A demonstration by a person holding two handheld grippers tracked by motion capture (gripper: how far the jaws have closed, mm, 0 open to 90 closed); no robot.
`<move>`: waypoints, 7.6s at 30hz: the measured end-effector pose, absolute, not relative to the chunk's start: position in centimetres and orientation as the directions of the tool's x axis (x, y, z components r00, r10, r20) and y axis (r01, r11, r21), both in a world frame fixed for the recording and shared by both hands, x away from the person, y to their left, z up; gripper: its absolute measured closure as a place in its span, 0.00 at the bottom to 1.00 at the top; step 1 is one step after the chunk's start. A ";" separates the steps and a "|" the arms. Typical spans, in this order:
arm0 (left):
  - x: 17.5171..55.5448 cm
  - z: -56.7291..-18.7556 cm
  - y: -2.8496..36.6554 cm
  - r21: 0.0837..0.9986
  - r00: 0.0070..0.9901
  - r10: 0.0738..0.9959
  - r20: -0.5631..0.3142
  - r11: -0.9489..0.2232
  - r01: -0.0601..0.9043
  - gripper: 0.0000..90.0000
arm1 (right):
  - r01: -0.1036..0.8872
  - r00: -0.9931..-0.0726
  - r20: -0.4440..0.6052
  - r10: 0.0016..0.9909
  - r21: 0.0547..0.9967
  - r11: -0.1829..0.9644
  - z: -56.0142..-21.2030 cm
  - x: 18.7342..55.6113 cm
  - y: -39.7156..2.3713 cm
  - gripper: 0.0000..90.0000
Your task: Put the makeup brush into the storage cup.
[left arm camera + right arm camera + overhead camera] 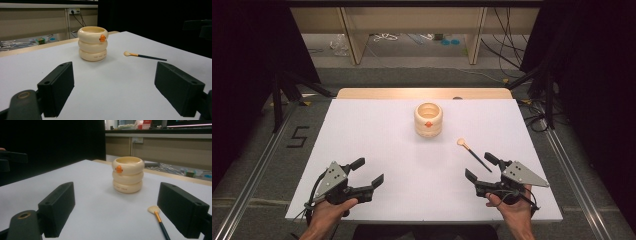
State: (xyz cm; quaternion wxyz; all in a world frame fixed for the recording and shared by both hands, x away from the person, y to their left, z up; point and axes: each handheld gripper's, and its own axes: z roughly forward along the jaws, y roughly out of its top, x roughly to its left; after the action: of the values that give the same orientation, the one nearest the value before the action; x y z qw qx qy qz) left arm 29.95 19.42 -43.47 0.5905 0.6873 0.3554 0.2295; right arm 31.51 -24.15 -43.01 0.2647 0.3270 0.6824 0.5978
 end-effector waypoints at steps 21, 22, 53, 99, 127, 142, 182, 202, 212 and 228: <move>29.9 -43.5 19.4 0.974 0.642 0.760 -0.103 -0.054 0.221 0.17 | 0.133 -0.647 0.024 0.762 0.988 0.082 -43.0 31.6 -24.0 0.17; 29.9 -43.5 19.4 0.974 0.642 0.760 -0.104 -0.054 0.221 0.18 | 0.133 -0.645 0.023 0.764 0.988 0.082 -43.0 31.6 -24.0 0.17; 30.0 -43.5 19.4 0.973 0.648 0.755 -0.100 -0.061 0.222 0.18 | 0.296 -0.655 -0.061 0.753 0.897 0.330 -40.6 34.3 -24.7 0.21; 30.0 -43.5 19.4 0.973 0.648 0.755 -0.099 -0.063 0.222 0.18 | 0.487 -0.684 -0.075 0.726 0.694 0.531 -39.2 41.9 -23.5 0.24; 29.9 -43.5 19.3 0.973 0.648 0.755 -0.103 -0.059 0.223 0.18 | 0.592 -0.688 -0.036 0.725 0.550 0.589 -40.8 45.5 -23.0 0.31; 29.9 -43.5 19.4 0.973 0.643 0.759 -0.105 -0.055 0.225 0.18 | 0.615 -0.694 -0.039 0.719 0.488 0.620 -42.2 47.1 -23.1 0.36; 30.0 -43.6 19.4 0.972 0.645 0.756 -0.110 -0.054 0.229 0.18 | 0.651 -0.706 -0.042 0.707 0.354 0.671 -43.5 49.6 -22.1 0.50; 30.0 -43.6 19.4 0.972 0.643 0.758 -0.112 -0.051 0.229 0.18 | 0.688 -0.694 0.013 0.720 0.304 0.659 -44.3 50.0 -22.2 0.58; 30.0 -43.5 19.4 0.972 0.643 0.757 -0.111 -0.051 0.228 0.18 | 0.706 -0.683 0.031 0.729 0.281 0.650 -44.4 50.2 -22.3 0.62; 30.1 -43.6 19.4 0.974 0.649 0.752 -0.117 -0.041 0.222 0.18 | 0.714 -0.682 0.046 0.730 0.255 0.652 -44.8 50.4 -22.3 0.69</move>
State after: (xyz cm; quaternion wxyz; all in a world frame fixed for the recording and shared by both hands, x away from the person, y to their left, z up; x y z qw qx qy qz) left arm 30.07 19.40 -43.60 0.5948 0.6861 0.3549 0.2225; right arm 50.44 -22.34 -44.80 0.0303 0.3974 0.9083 0.1270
